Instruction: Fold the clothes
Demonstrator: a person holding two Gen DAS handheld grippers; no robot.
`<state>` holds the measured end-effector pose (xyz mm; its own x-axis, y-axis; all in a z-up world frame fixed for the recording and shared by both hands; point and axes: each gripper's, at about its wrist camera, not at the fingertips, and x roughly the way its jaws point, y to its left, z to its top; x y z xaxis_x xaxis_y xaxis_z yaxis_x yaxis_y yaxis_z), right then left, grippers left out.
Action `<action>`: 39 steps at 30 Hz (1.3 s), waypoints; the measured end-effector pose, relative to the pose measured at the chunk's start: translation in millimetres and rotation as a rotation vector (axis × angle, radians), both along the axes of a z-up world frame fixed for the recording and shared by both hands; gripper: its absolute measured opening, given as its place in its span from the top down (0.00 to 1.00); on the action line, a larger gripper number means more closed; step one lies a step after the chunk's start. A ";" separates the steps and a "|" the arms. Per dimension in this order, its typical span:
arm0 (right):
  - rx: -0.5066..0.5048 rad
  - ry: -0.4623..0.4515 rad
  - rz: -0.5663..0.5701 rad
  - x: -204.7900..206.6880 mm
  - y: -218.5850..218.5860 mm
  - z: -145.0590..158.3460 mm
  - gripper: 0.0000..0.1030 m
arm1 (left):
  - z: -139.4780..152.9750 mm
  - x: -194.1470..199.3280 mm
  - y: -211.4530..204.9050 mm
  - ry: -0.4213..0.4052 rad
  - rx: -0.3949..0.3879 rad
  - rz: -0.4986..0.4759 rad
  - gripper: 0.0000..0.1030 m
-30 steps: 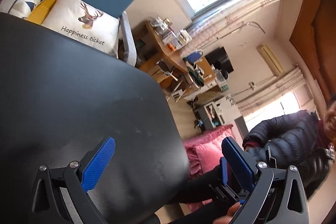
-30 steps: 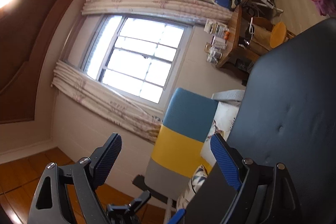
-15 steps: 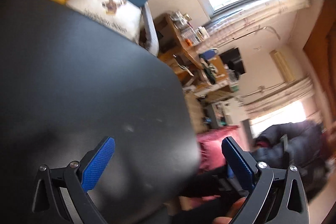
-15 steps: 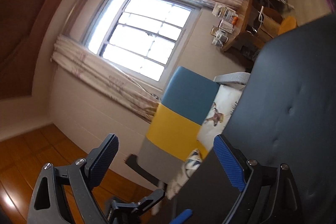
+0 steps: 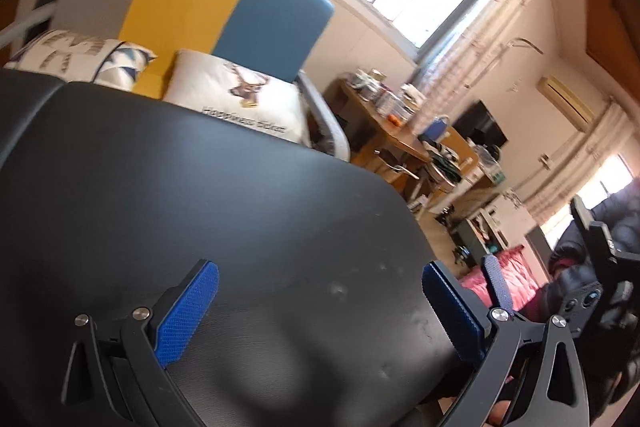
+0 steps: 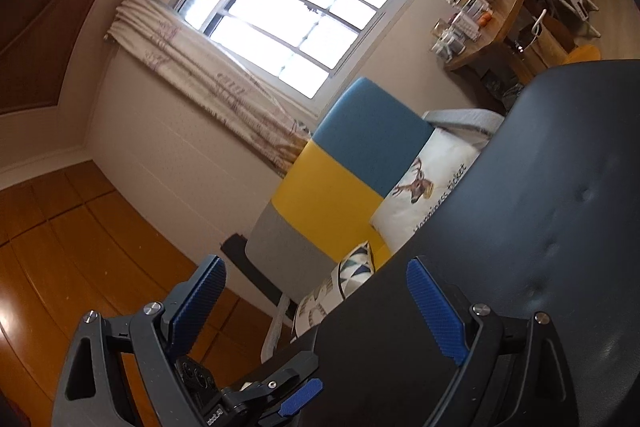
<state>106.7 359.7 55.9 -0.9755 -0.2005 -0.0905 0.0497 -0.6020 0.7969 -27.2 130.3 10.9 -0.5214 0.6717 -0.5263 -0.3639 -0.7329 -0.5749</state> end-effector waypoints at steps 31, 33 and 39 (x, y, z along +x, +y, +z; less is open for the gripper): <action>0.413 -0.007 0.669 -107.8 -292.2 9.3 0.08 | 6.7 45.6 -270.5 0.056 -0.590 0.856 0.00; 0.463 -0.002 0.713 -106.8 -315.6 10.0 0.08 | 7.7 55.4 -288.1 0.041 -0.618 0.912 0.00; 0.601 0.066 0.822 -96.7 -376.8 16.0 0.08 | 9.8 85.1 -331.5 -0.010 -0.634 1.050 0.00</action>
<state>10.0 -17.0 71.9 -0.5630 -0.7495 -0.3483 0.6609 -0.6613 0.3548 57.9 -201.2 20.7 -0.6493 -0.4489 -0.6139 0.5743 -0.8186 -0.0089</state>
